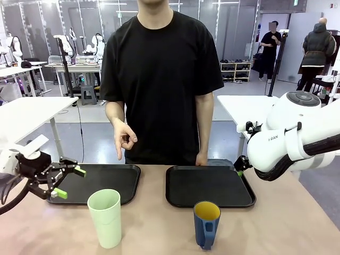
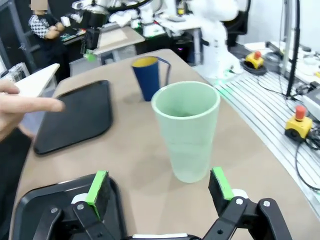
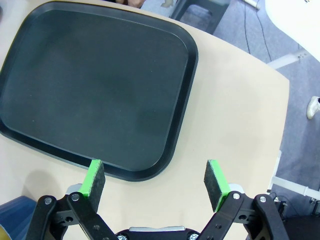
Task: Sort and store the cups by type.
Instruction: Pick up the Reusable plastic cup.
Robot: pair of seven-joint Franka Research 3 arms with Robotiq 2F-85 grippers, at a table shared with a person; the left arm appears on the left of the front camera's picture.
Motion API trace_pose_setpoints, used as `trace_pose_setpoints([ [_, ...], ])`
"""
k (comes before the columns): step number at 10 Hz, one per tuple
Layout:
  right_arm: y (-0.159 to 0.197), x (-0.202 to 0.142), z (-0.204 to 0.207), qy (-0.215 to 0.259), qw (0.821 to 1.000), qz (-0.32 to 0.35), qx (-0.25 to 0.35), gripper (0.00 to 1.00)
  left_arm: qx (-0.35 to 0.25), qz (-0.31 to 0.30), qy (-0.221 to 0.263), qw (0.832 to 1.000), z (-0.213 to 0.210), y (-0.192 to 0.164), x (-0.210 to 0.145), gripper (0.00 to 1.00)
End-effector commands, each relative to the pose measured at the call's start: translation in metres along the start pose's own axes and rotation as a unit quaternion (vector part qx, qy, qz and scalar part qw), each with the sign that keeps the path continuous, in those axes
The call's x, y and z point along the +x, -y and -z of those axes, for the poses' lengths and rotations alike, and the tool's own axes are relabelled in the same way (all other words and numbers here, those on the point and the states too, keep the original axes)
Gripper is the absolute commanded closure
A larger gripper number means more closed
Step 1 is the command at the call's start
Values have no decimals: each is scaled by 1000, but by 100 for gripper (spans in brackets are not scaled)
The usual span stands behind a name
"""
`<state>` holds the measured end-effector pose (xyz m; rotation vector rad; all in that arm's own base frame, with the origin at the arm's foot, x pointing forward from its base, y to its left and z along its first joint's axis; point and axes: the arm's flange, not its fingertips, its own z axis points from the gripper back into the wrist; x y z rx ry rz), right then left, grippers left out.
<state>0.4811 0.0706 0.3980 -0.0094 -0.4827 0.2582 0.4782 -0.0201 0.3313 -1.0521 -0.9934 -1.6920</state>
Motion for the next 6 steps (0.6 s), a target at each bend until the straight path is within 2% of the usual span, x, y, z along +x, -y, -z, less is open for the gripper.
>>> trace_pose_setpoints([
  [1, 0, -1, 0, 0, 1000, -2, -1, 0, -57, 4, -3, 998, 7, -5, -10, 0],
  [6, 0, -1, 0, 0, 1000, -2, -1, 0, -95, -14, 1, 995, 41, -9, -43, 0],
])
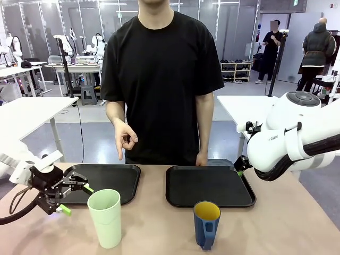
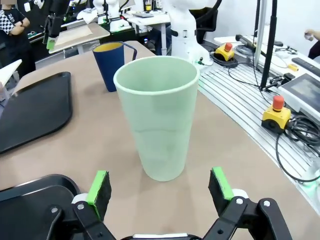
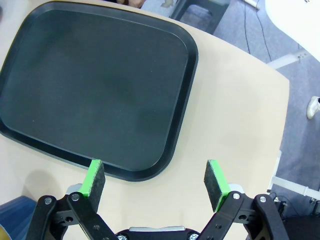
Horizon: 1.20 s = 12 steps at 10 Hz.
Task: Sort and store the cups by type.
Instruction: Pick up the Reusable plastic cup.
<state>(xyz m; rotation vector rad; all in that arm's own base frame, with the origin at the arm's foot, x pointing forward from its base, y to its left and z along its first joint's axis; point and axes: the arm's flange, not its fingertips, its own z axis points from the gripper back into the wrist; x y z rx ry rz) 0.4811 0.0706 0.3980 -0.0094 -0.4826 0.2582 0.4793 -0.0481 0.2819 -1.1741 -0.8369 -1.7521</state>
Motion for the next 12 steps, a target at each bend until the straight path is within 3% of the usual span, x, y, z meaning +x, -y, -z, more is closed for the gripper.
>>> trace_pose_setpoints([
  [1, 0, -1, 0, 0, 1000, -2, -1, 0, -17, 10, 15, 1000, 3, -9, -8, 0],
  [6, 0, -1, 0, 0, 1000, -2, -1, 0, -5, 10, 61, 998, 33, -12, -15, 0],
  [8, 0, -1, 0, 0, 1000, -2, -1, 0, -15, -12, 40, 999, 31, -9, -16, 0],
  [12, 0, -1, 0, 0, 1000, -2, -1, 0, -16, -14, 42, 999, 31, -9, -16, 0],
])
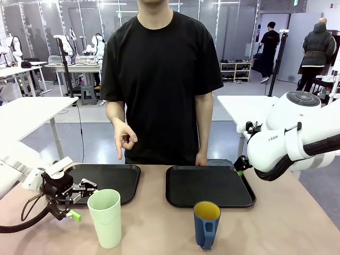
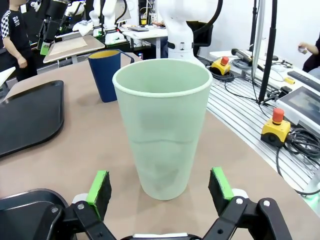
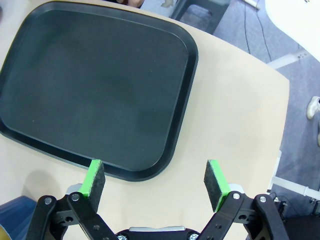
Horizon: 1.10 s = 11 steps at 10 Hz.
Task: Sort and store the cups by type.
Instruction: Pick up the Reusable plastic cup.
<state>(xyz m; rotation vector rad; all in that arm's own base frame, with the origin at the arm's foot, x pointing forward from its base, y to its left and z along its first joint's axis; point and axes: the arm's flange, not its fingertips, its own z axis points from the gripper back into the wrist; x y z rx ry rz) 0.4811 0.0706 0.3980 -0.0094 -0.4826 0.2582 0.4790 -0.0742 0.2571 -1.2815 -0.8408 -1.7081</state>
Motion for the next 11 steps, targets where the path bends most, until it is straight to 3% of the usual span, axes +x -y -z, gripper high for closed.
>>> trace_pose_setpoints([
  [1, 0, -1, 0, 0, 1000, -2, -1, 0, -13, 9, 22, 1000, 5, -8, -5, 0],
  [5, 0, -1, 0, 0, 1000, -2, -1, 0, -27, 7, 38, 999, 31, -14, -20, 0],
  [11, 0, -1, 0, 0, 1000, -2, -1, 0, -41, 17, 66, 997, 54, -16, -14, 0],
])
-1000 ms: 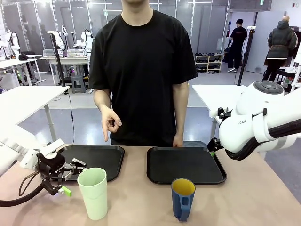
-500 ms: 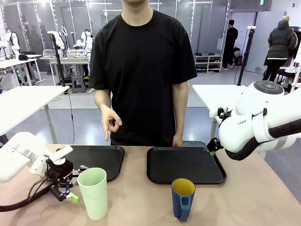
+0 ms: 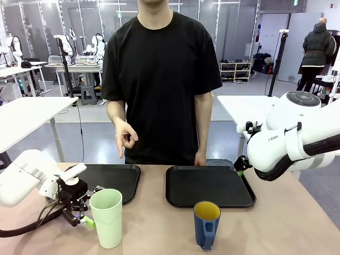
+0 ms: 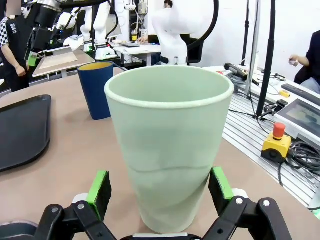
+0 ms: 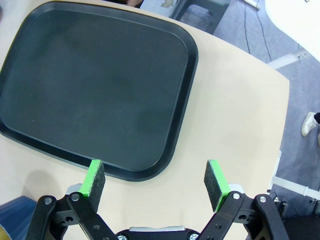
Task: Sort and store the cups by type.
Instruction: Pick up the Reusable plastic cup.
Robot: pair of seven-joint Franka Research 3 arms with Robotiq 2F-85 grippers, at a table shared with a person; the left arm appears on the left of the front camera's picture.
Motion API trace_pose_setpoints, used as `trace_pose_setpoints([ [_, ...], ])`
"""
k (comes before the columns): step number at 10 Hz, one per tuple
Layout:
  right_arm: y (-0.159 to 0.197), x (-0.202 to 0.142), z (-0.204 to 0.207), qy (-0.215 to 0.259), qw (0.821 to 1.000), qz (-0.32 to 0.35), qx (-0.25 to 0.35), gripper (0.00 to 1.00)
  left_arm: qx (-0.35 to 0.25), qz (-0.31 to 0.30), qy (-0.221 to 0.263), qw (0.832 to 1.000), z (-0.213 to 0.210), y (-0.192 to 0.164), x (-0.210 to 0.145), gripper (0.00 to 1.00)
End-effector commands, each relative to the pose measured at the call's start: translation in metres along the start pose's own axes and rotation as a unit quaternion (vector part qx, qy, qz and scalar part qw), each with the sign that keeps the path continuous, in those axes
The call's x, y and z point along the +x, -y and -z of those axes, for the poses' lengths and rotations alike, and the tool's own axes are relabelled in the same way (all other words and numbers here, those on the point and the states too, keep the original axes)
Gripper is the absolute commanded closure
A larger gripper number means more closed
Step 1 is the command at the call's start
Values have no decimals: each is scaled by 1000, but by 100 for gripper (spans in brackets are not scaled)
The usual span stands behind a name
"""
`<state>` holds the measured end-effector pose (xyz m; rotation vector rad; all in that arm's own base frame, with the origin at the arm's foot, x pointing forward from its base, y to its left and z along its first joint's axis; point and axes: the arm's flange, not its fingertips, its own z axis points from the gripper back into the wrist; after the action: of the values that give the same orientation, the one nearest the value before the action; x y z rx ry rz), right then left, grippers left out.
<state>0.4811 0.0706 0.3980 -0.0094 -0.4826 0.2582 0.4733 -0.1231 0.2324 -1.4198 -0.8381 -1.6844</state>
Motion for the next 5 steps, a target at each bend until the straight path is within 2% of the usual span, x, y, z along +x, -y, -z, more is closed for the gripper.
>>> trace_pose_setpoints([
  [1, 0, -1, 0, 0, 1000, -2, -1, 0, -24, 25, 19, 999, 7, -1, 0, 0],
  [5, 0, -1, 0, 0, 1000, -2, -1, 0, -59, 26, 31, 997, 14, 3, 4, 0],
])
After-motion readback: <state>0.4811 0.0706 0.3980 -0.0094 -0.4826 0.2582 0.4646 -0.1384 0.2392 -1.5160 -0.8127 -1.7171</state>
